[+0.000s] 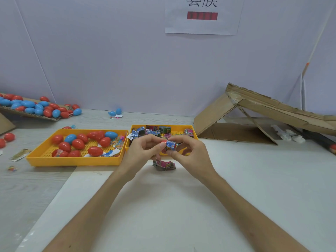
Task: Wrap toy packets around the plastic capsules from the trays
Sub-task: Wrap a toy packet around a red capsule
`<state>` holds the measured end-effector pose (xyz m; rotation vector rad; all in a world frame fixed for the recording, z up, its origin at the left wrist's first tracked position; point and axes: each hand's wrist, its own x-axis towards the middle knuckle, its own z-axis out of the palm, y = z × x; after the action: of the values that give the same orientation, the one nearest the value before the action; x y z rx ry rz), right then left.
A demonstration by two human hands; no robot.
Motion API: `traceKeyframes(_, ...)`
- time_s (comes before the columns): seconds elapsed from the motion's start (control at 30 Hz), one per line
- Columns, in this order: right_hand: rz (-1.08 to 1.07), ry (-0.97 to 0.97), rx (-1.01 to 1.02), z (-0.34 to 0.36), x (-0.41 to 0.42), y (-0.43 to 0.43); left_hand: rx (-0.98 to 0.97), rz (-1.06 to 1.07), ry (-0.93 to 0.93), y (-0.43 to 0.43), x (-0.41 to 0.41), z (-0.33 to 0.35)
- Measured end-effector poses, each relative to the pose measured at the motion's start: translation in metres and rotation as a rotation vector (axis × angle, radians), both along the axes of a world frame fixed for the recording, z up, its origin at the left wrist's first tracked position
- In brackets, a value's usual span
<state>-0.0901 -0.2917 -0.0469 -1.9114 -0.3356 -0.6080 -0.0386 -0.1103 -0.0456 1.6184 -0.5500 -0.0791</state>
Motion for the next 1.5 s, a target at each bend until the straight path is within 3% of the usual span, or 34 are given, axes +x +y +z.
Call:
traceKeyframes(0.6,-0.032,-0.190,-0.148,-0.005,0.002,0.005,0.015,-0.104,0.041,-0.008,-0.008,0.005)
traceKeyframes(1.13,0.029,-0.100,-0.133,-0.001,-0.001,0.006,-0.019,-0.149,0.024,-0.007,-0.010,0.006)
traceKeyframes(1.5,0.080,0.200,0.255,0.006,0.002,0.000,-0.098,-0.204,0.088,-0.004,-0.008,0.008)
